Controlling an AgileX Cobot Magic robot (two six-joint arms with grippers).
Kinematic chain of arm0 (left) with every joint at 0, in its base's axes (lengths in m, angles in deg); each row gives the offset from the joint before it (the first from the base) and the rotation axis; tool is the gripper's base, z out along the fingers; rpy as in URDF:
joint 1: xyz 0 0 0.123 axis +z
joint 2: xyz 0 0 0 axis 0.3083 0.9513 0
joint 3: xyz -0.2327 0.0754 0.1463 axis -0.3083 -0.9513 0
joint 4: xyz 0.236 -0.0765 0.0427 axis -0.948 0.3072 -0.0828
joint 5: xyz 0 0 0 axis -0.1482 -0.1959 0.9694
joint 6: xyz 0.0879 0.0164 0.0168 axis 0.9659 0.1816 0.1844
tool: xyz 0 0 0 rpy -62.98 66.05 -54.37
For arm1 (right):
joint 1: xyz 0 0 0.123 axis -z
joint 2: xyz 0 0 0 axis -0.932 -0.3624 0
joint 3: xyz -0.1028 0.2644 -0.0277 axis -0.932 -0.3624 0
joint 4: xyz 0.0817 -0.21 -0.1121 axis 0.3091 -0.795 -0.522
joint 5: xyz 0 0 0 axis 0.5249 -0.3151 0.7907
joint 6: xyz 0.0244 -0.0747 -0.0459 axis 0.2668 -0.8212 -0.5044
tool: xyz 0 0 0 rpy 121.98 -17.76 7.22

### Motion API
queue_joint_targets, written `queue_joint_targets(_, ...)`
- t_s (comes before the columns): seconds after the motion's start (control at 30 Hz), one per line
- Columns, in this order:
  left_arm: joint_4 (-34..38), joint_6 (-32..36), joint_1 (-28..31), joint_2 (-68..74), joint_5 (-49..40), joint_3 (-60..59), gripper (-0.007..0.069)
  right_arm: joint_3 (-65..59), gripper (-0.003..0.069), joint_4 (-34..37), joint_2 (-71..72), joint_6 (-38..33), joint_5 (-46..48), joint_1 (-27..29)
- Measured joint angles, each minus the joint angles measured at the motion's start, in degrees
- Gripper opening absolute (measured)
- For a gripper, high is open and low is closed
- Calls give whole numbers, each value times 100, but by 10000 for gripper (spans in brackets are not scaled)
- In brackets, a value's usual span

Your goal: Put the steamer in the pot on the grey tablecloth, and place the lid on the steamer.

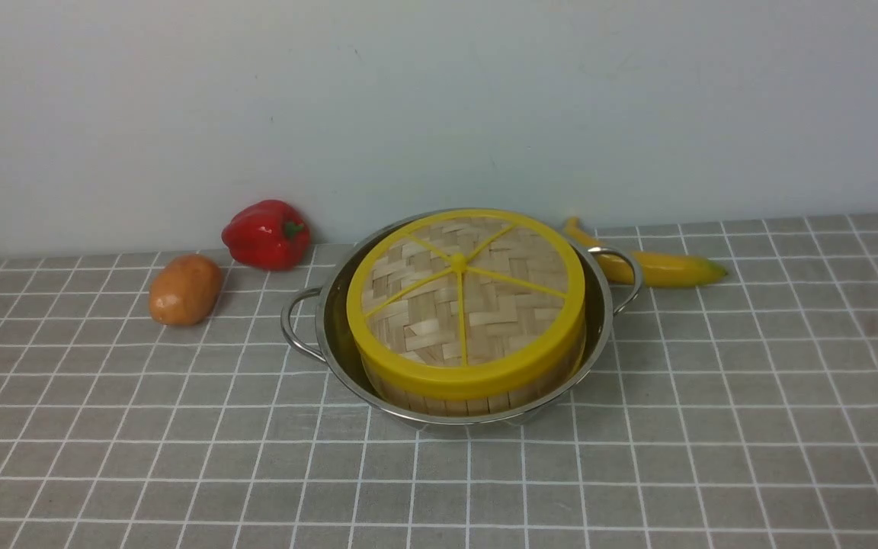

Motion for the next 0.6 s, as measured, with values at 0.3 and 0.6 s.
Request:
queue_joint_targets(0.3,0,0,0,0,0,0,167,0,240,0,0,0,0,0)
queue_joint_targets(0.6,0,0,0,0,0,0,185,0,240,0,0,0,0,0)
